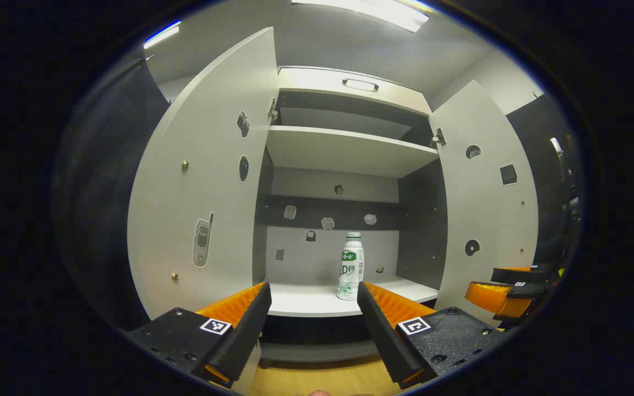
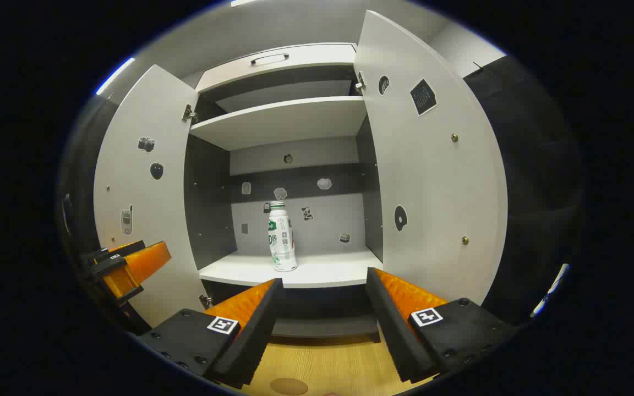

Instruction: Grasp the bottle in the cabinet with the left hand and place it on the coaster, then close the right door with the right hand and the left door with the left hand.

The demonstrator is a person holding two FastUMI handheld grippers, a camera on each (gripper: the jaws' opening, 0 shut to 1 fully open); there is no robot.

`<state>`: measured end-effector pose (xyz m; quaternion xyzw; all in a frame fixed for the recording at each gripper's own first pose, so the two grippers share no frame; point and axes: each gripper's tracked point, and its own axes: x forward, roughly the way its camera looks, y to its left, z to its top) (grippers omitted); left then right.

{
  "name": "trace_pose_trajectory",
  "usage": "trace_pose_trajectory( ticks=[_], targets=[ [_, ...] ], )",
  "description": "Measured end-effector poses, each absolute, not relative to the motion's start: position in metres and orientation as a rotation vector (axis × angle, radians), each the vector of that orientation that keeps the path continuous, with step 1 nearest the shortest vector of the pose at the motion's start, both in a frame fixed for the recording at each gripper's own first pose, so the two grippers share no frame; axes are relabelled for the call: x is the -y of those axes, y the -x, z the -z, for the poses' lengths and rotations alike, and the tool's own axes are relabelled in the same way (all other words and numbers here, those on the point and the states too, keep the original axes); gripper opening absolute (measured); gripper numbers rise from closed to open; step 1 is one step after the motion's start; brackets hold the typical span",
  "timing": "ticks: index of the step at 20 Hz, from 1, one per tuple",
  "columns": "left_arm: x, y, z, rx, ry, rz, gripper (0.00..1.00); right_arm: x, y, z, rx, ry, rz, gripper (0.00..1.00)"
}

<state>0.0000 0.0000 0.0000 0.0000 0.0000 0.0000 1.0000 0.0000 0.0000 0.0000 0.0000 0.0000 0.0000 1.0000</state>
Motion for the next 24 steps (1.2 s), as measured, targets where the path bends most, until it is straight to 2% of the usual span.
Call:
trace_pose_trajectory(
  ticks=[17,18,20,24],
  targets=[
    [-0.013,0.002,0.002,-0.006,0.004,-0.041,0.95,0.001,0.001,-0.006,0.026,0.005,0.003,0.99],
    [-0.014,0.001,0.001,-0.003,0.003,-0.041,0.92,0.001,0.002,-0.006,0.025,0.003,0.002,0.99],
    [-0.012,-0.002,-0.002,0.002,0.000,-0.031,0.95,0.001,0.004,-0.008,0.030,0.003,0.003,0.98],
    [0.001,-0.023,-0.010,0.006,-0.006,0.018,0.95,0.004,0.008,-0.012,0.042,0.012,0.011,0.98]
  ],
)
